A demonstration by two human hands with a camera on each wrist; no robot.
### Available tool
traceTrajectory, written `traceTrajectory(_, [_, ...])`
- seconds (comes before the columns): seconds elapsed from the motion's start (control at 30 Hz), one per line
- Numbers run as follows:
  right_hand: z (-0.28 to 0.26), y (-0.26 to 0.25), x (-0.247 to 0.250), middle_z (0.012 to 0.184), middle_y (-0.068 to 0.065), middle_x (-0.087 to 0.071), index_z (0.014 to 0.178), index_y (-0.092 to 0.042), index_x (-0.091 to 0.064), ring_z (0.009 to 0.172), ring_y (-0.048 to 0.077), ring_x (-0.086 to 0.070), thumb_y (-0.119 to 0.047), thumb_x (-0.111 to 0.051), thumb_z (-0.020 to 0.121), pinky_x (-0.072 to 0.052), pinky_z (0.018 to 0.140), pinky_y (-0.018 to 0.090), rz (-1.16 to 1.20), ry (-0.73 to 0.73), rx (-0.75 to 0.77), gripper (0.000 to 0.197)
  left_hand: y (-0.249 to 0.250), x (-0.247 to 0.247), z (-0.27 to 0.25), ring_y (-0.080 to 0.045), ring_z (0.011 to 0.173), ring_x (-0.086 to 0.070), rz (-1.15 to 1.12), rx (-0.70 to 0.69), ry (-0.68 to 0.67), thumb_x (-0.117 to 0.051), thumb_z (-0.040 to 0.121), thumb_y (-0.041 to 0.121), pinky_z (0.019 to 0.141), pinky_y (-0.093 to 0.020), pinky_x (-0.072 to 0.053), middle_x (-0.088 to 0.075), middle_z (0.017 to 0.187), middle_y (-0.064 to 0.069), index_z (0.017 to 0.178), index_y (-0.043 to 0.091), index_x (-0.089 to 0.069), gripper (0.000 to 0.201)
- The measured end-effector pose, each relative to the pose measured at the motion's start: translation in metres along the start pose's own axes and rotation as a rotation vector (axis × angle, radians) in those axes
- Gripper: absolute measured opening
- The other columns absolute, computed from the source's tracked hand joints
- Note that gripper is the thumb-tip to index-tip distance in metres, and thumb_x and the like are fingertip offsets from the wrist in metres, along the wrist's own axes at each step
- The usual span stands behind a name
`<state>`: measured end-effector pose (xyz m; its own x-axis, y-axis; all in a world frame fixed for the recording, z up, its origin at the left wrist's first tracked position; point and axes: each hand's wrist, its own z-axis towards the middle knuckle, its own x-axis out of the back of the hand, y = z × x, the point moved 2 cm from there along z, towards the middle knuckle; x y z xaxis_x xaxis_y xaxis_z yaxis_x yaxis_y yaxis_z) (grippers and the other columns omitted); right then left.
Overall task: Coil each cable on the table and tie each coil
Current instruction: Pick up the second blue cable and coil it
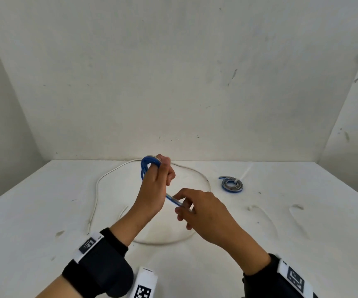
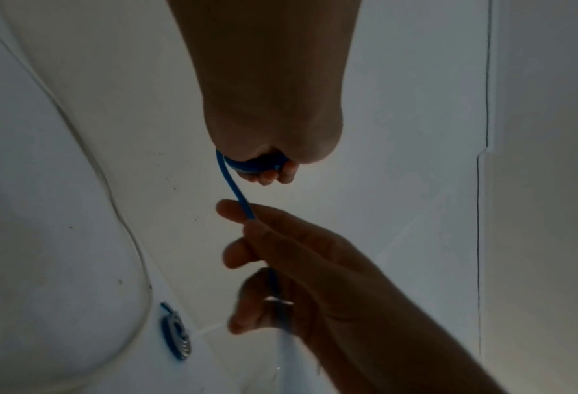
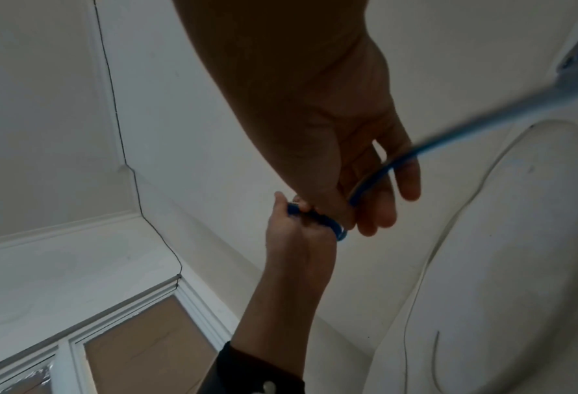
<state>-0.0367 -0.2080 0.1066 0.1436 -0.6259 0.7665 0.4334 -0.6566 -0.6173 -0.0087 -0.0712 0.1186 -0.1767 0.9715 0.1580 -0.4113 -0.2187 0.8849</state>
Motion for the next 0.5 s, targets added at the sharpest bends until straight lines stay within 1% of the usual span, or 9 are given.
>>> traceTrajectory(0.07, [0.000,-0.003,0.005,0.081,-0.011,-0.069,0.103,-0.032,-0.050,0.062,0.009,-0.065,-0.027,-0.053,0.095,-0.054,0.065,0.028,0.019,0.012,0.026,0.010,-0.006,0.000,-0.003,0.002,0.058,-0.048,0.097,0.010,-0.021,-0.034,0.100,0.032,0.066,-0.009,-0.042,-0.044,0.067,0.004,0.075,0.017,-0.039,0.030])
traceTrajectory(0.1, [0.001,-0.003,0.008,0.079,-0.009,-0.068,0.098,-0.030,-0.049,0.058,0.010,-0.064,-0.024,-0.053,0.096,-0.053,0.060,0.027,0.100,-0.009,0.024,0.008,-0.009,0.000,-0.004,0.002,0.060,-0.050,0.127,0.026,-0.038,-0.036,0.099,0.033,0.066,-0.010,-0.042,-0.046,0.068,0.005,0.076,0.019,-0.040,0.028])
traceTrajectory(0.13, [0.003,-0.004,0.010,0.078,-0.007,-0.067,0.095,-0.025,-0.050,0.055,0.011,-0.063,-0.020,-0.053,0.096,-0.052,0.055,0.026,0.214,-0.047,0.011,0.006,-0.012,-0.001,-0.005,-0.002,0.061,-0.049,0.156,0.047,-0.064,-0.037,0.098,0.035,0.067,-0.016,-0.042,-0.046,0.067,0.005,0.075,0.018,-0.041,0.029])
traceTrajectory(0.2, [0.007,-0.005,0.017,0.079,0.002,-0.066,0.094,-0.013,-0.057,0.057,0.013,-0.061,-0.012,-0.050,0.097,-0.051,0.051,0.025,0.482,-0.128,-0.030,0.008,-0.018,-0.002,-0.008,-0.012,0.062,-0.042,0.091,0.081,-0.132,-0.040,0.096,0.040,0.069,-0.036,-0.038,-0.043,0.063,0.002,0.070,0.016,-0.041,0.036])
traceTrajectory(0.27, [0.010,-0.003,0.024,0.086,0.011,-0.067,0.097,-0.004,-0.063,0.066,0.016,-0.062,-0.005,-0.042,0.098,-0.053,0.056,0.027,0.752,-0.226,-0.071,0.021,-0.022,-0.003,-0.012,-0.017,0.064,-0.037,0.013,0.111,-0.185,-0.040,0.093,0.049,0.073,-0.042,-0.034,-0.041,0.063,-0.002,0.066,0.017,-0.042,0.042])
traceTrajectory(0.33, [0.010,0.001,0.030,0.097,0.015,-0.069,0.104,-0.001,-0.065,0.077,0.016,-0.066,-0.002,-0.037,0.100,-0.056,0.064,0.026,0.980,-0.329,-0.101,0.028,-0.023,-0.003,-0.015,-0.018,0.071,-0.045,0.033,0.144,-0.234,-0.036,0.091,0.058,0.077,-0.040,-0.038,-0.048,0.068,-0.002,0.069,0.020,-0.049,0.046])
traceTrajectory(0.4, [0.009,0.007,0.032,0.102,0.014,-0.071,0.109,-0.003,-0.066,0.086,0.016,-0.070,0.001,-0.043,0.098,-0.057,0.070,0.023,1.164,-0.372,-0.134,0.026,-0.027,-0.004,-0.018,-0.013,0.084,-0.054,-0.042,0.196,-0.272,-0.031,0.098,0.048,0.087,-0.035,-0.043,-0.060,0.077,0.004,0.082,0.023,-0.061,0.042])
traceTrajectory(0.43, [0.009,0.010,0.032,0.102,0.013,-0.071,0.110,-0.004,-0.067,0.089,0.016,-0.070,0.001,-0.047,0.096,-0.057,0.072,0.022,1.217,-0.375,-0.137,0.025,-0.028,-0.005,-0.019,-0.014,0.088,-0.054,-0.047,0.219,-0.290,-0.028,0.100,0.044,0.088,-0.037,-0.044,-0.061,0.083,0.002,0.088,0.022,-0.063,0.043])
traceTrajectory(0.5, [0.009,0.013,0.029,0.101,0.014,-0.070,0.112,-0.004,-0.066,0.089,0.017,-0.069,-0.007,-0.055,0.092,-0.057,0.076,0.024,1.191,-0.345,-0.093,0.023,-0.029,-0.008,-0.021,-0.016,0.083,-0.049,0.050,0.216,-0.322,-0.025,0.096,0.056,0.083,-0.046,-0.046,-0.057,0.085,-0.004,0.090,0.020,-0.058,0.049])
